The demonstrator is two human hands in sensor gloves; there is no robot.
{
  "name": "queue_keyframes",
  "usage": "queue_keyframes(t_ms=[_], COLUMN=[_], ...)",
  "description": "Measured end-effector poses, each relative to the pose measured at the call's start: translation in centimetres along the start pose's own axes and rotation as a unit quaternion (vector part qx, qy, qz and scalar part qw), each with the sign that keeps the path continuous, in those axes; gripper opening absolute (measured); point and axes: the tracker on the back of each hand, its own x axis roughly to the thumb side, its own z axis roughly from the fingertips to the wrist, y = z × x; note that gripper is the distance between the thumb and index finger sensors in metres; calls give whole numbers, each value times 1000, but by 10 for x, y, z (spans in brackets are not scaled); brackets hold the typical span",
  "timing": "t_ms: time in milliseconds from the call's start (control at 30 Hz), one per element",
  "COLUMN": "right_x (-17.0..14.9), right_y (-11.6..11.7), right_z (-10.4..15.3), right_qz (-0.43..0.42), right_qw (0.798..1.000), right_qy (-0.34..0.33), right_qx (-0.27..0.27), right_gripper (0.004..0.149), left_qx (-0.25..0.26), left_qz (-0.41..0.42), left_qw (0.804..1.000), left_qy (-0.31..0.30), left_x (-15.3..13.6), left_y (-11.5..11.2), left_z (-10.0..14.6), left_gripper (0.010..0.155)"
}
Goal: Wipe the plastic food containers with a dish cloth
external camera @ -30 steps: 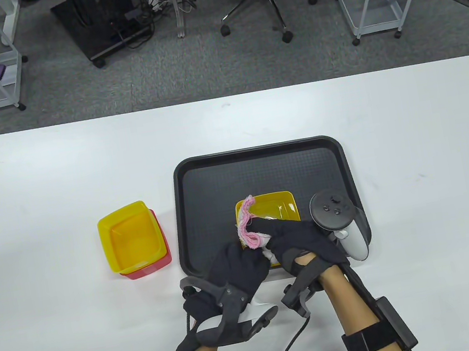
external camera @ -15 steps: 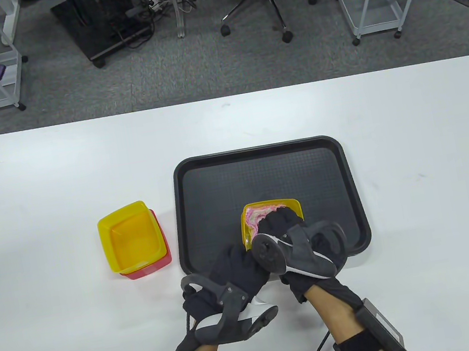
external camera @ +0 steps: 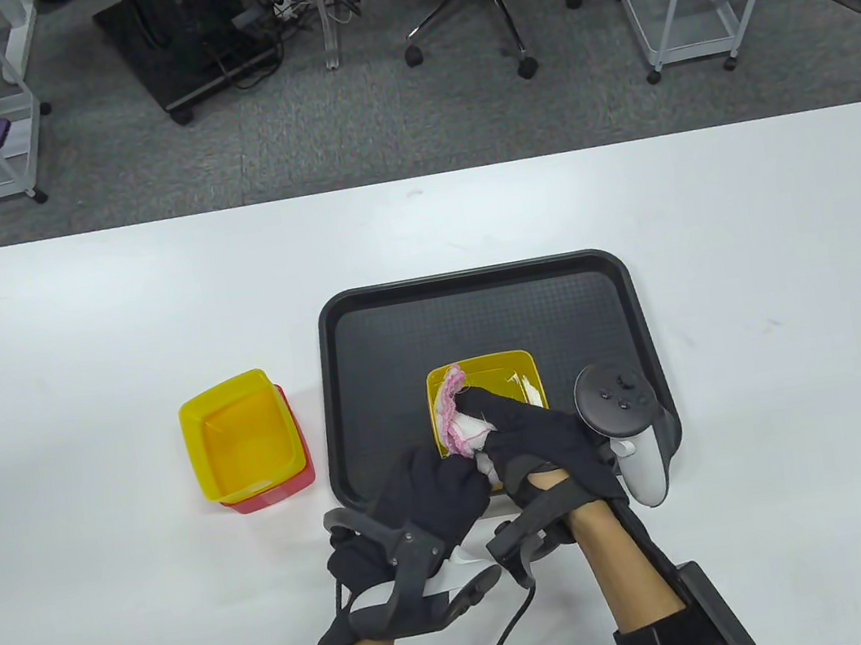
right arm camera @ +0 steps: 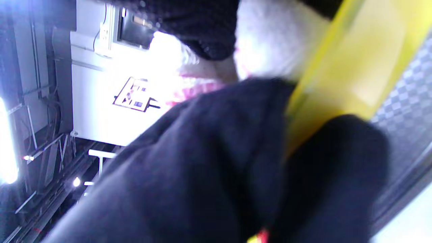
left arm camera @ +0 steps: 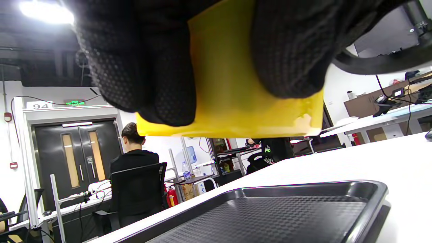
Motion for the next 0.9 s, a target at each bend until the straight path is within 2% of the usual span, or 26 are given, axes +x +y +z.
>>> queue_keyframes(t_ms=[67,133,167,200,300,333,367,400,433,467,500,567,633,667,700,733,800,867,900], right_x=[3,9,13,15,23,26,30,32,34,36,37,38,38,34,33,31,28,25,24], right_y=[3,7,11,14,23,26,28,30,31,31,30,26,19,13,11,7,3,4,4], right_z=[0,2,3,4,7,7,7,8,8,7,6,4,2,1,1,2,2,2,3], right_qz=[80,200,293,347,449,490,545,577,613,630,631,589,507,409,366,273,144,77,72], right_qw=[997,979,955,936,889,865,829,806,776,758,755,789,847,902,920,952,983,996,997], right_qy=[-9,-29,-37,-56,-91,-105,-121,-125,-138,-151,-152,-146,-118,-92,-84,-73,-59,-24,-16], right_qx=[19,18,17,36,10,-2,-18,-34,-57,-78,-96,-99,-108,-106,-112,-121,-93,-35,-29], right_gripper=[45,43,43,43,42,42,42,42,42,42,43,43,43,43,43,44,44,46,46], left_qx=[-12,-22,-28,-31,-30,-29,-28,-26,-20,-15,-11,-10,-8,4,5,13,23,26,25], left_qz=[-7,-15,-24,-19,-16,-12,-5,-2,5,9,12,13,18,23,21,17,15,21,24], left_qw=[1000,1000,999,999,999,999,1000,1000,1000,1000,1000,1000,1000,1000,1000,1000,1000,999,999], left_qy=[-4,-2,-5,-9,-15,-14,-12,-12,-13,-14,-16,-16,-15,-5,-3,5,15,25,25], left_x=[-2,-4,-5,-4,1,3,4,5,7,8,9,10,11,11,10,8,6,2,0], left_y=[-2,-5,-7,-8,-7,-7,-6,-5,-3,-1,1,2,2,4,5,6,7,7,6], left_z=[1,1,1,1,-1,-2,-3,-3,-4,-4,-5,-5,-4,-3,-3,-2,-2,-2,-1], left_gripper=[35,36,36,36,36,36,36,36,36,36,36,36,36,37,37,37,36,36,36])
